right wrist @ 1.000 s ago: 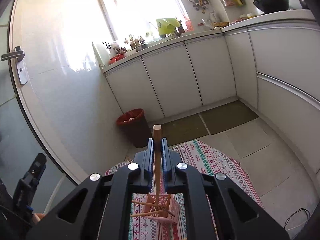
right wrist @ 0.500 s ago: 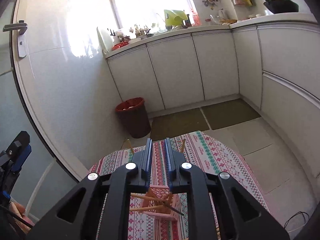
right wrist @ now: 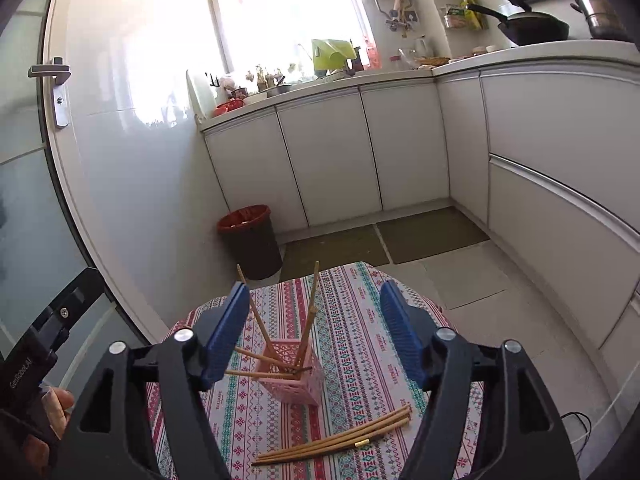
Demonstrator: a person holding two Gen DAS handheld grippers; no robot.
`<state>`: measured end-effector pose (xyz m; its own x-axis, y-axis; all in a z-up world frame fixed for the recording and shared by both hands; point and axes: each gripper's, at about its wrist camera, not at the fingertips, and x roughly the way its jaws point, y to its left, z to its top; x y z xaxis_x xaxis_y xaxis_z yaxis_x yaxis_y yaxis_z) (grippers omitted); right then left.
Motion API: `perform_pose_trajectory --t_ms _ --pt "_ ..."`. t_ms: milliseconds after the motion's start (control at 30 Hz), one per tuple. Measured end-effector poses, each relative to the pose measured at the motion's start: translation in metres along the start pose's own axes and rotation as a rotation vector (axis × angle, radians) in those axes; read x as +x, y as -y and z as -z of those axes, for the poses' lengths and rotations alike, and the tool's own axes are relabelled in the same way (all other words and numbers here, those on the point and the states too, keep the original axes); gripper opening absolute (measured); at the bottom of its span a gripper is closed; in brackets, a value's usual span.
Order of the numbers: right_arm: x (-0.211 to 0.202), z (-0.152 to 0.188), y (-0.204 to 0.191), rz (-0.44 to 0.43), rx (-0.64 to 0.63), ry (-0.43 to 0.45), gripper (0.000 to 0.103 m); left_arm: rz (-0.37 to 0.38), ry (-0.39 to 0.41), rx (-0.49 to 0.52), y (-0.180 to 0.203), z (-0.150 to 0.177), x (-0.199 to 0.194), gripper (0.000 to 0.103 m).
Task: Organize utensils
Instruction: 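Open both tools, dropping the chopsticks into the basket, and withdraw, then lower the left tool onto the chopstick pile and grasp the dark-tipped chopstick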
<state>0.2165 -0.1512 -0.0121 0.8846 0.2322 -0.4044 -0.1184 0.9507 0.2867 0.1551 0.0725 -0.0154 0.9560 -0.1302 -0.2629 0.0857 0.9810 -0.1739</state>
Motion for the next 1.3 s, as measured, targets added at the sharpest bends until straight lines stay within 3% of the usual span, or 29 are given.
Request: perform_pose_trajectory --t_ms 133,200,367,467,600,700,833,967,1100,1300 --pt "-0.019 0.010 0.014 0.021 0.022 0.014 0.093 0.003 -0.043 0.029 0.009 0.015 -0.002 0.096" --pt "-0.029 0.018 0.024 0.022 0.041 0.008 0.096 0.020 -0.077 0.037 0.011 0.025 -0.001 0.096" --pt "-0.044 0.054 0.058 0.025 0.028 -0.109 0.097 0.093 -0.229 0.072 0.022 0.057 0.011 0.096" --pt "-0.052 0.085 0.078 0.031 -0.022 -0.200 0.096 0.140 -0.363 0.124 0.034 0.081 0.027 0.096" --pt "-0.063 0.122 0.092 0.035 -0.155 -0.287 0.096 0.207 -0.511 0.218 0.056 0.114 0.046 0.096" --pt "-0.067 0.137 0.099 -0.006 -0.137 -0.334 0.096 0.274 -0.649 0.333 0.077 0.147 0.064 0.096" --pt "-0.075 0.136 0.113 -0.045 -0.039 -0.279 0.096 0.365 -0.837 0.494 0.096 0.195 0.089 0.096" --pt "-0.078 0.133 0.126 -0.049 0.021 -0.240 0.096 0.460 -1.006 0.529 0.104 0.222 0.120 0.096" --pt "-0.076 0.131 0.138 -0.043 0.068 -0.228 0.096 0.579 -1.086 0.481 0.111 0.227 0.146 0.096" --pt "-0.076 0.129 0.165 -0.056 0.178 -0.207 0.096 0.599 -1.099 0.536 0.136 0.232 0.179 0.096"
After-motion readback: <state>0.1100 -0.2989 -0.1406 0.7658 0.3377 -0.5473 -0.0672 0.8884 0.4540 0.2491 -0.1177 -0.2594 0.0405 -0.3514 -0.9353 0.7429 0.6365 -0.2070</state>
